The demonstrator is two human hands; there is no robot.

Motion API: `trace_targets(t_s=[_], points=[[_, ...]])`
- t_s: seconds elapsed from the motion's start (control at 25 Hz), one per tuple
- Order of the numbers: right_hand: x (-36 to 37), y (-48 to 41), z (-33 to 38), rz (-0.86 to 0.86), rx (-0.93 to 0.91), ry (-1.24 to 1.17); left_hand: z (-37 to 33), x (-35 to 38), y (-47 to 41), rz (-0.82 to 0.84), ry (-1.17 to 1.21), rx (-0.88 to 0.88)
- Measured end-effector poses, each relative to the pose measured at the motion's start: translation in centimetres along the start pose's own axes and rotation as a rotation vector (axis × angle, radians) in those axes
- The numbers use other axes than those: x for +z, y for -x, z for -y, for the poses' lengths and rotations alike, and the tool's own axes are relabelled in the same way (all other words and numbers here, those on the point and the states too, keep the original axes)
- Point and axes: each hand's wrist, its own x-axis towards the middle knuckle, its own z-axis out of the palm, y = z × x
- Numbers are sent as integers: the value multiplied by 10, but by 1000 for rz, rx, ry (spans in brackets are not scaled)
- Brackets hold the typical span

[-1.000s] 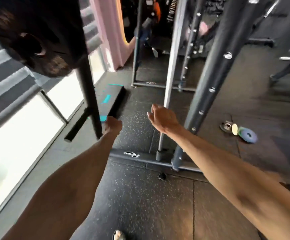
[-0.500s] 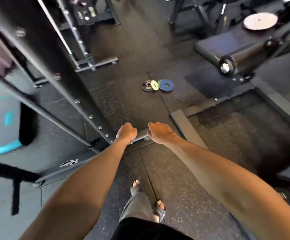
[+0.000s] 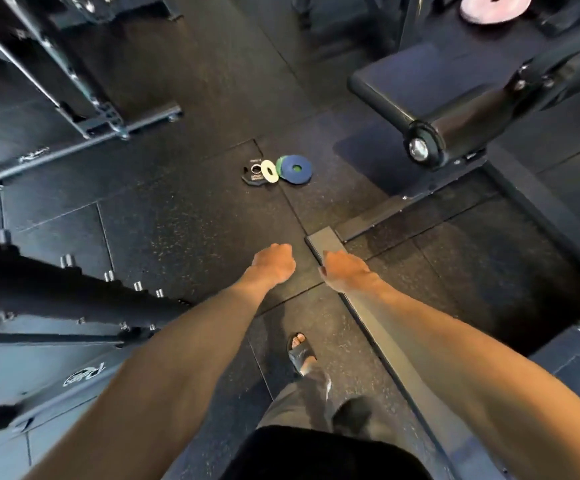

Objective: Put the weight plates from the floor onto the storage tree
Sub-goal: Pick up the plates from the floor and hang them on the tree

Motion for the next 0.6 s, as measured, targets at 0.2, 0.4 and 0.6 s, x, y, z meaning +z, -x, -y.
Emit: trace_targets(t_s=[0.2,0.4,0.6], points=[[-37,-84,-16,83,-29,-31,-15,-37,-79,43,-72,66],[-75,-199,-27,141,-78,-62,-1,-75,-176,95,23,47],[-126,-304,-18,211,-119,-106,30,-112,-267,101,220,-162]])
